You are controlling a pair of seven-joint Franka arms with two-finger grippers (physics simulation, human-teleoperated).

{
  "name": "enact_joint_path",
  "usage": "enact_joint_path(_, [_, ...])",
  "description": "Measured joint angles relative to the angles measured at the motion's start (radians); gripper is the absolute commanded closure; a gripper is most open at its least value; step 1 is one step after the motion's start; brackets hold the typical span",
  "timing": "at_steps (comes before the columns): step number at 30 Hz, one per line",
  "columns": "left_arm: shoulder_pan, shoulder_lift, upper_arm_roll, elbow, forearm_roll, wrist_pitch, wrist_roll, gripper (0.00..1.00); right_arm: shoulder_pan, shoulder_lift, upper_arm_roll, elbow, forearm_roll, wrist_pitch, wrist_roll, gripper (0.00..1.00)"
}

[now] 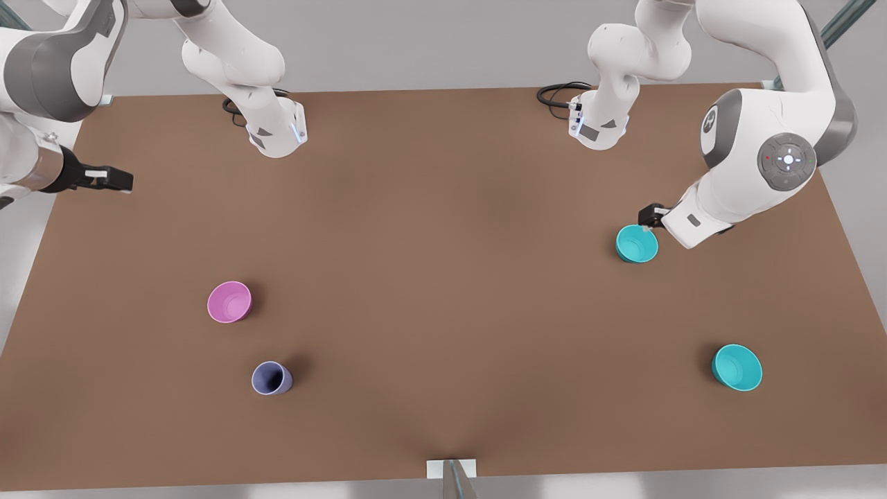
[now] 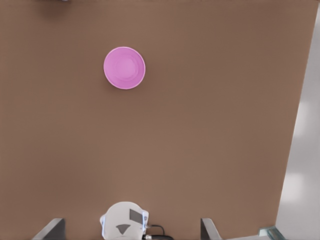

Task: Stack the blue bowl on the pink bowl

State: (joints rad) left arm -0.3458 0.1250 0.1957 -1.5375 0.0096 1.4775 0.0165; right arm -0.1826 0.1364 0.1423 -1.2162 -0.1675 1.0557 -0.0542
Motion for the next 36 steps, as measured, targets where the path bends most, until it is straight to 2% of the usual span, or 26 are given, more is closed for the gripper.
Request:
enact_joint_path(3, [0.001,0.002,0.0,0.0,0.0,-0.006,0.0,0.0,0.007,0.067,-0.001,0.004,0.0,0.007,0.005,0.0])
enact_joint_path(6, [0.001,0.008,0.0,-0.001,0.0,-0.009,-0.001,0.0,-0.108,0.322,-0.001,-0.003,0.013,0.048,0.014,0.0])
enact_joint_path(8, [0.001,0.01,0.0,-0.002,0.001,-0.011,-0.001,0.0,-0.17,0.412,-0.003,-0.062,0.035,0.125,0.021,0.0])
enact_joint_path(12, [0.0,0.012,0.0,-0.002,0.001,-0.013,-0.001,0.0,-0.19,0.519,-0.003,-0.136,0.093,0.324,0.046,0.0])
enact_joint_path(16, [0.001,0.013,0.0,-0.006,0.001,-0.013,-0.002,0.0,-0.211,0.567,-0.003,-0.255,0.194,0.507,0.068,0.0])
enact_joint_path(20, [0.001,0.012,0.0,-0.006,0.001,-0.017,-0.002,0.0,-0.214,0.603,-0.003,-0.281,0.265,0.622,0.095,0.0])
enact_joint_path(28, [0.0,0.021,0.0,-0.008,0.001,-0.028,-0.003,0.0,-0.232,0.51,0.002,-0.503,0.299,0.803,0.129,0.0])
enact_joint_path(35, [0.001,0.023,0.0,-0.009,0.001,-0.035,-0.003,0.0,-0.216,0.526,0.005,-0.523,0.319,0.908,0.153,0.0])
enact_joint_path(36, [0.001,0.023,0.0,-0.01,0.001,-0.035,-0.003,0.0,-0.215,0.528,0.006,-0.526,0.32,0.917,0.157,0.09])
